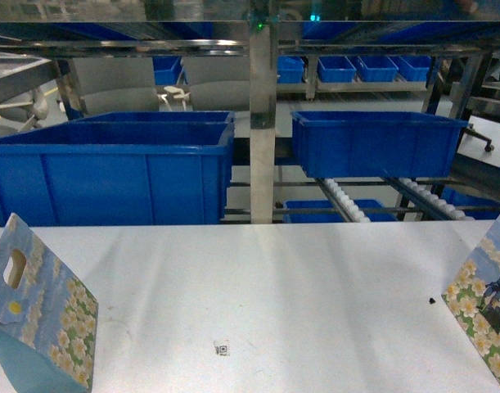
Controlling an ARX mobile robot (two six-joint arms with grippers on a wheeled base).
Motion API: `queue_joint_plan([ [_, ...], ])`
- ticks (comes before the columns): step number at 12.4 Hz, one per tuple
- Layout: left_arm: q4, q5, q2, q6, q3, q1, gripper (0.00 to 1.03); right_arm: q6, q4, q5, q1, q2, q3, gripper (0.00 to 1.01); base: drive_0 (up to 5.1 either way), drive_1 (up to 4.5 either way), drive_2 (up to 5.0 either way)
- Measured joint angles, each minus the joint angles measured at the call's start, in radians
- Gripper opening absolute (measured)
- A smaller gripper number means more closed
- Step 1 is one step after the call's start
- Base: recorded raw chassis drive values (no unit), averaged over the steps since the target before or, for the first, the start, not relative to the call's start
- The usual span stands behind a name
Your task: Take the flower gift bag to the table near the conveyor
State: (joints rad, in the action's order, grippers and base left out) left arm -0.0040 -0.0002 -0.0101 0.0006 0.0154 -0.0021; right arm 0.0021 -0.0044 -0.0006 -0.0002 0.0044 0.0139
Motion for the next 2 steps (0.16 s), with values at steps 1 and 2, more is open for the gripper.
queue_joint_plan([
  [1,0.0,0.0,0.0,0.0,0.0,0.0,0.98,0.0,0.0,0.0,0.0,0.0,0.0,0.98,0.0,0.0,0.0],
  [2,0.0,0.0,0.0,0.0,0.0,0.0,0.98,0.0,0.0,0.0,0.0,0.0,0.0,0.98,0.0,0.0,0.0],
])
